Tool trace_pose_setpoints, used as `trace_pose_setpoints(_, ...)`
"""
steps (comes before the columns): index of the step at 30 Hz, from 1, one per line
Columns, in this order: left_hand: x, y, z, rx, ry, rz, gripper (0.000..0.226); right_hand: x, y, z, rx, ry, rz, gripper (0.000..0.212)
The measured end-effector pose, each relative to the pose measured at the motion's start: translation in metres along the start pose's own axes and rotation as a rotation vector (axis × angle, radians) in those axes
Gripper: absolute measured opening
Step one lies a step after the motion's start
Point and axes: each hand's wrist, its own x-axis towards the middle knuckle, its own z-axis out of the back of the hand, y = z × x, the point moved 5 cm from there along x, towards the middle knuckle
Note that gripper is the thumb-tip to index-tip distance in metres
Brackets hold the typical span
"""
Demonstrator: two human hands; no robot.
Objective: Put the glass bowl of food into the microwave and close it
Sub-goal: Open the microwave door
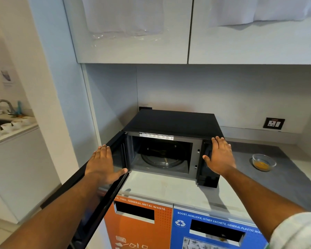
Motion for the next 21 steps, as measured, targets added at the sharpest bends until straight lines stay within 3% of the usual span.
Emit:
trace_pose_setpoints(11, -0.002, -0.002, 0.005, -0.08, -0.028, -0.038, 0.111, -0.005, 0.006, 0.017, 0.054, 0.132, -0.008, 0.094)
trace_pose_setpoints(21, -0.005, -0.094, 0.043, -0.235, -0.165, -0.223, 0.103, -0.053, 0.006, 0.042, 0.122, 0.127, 0.018, 0.095)
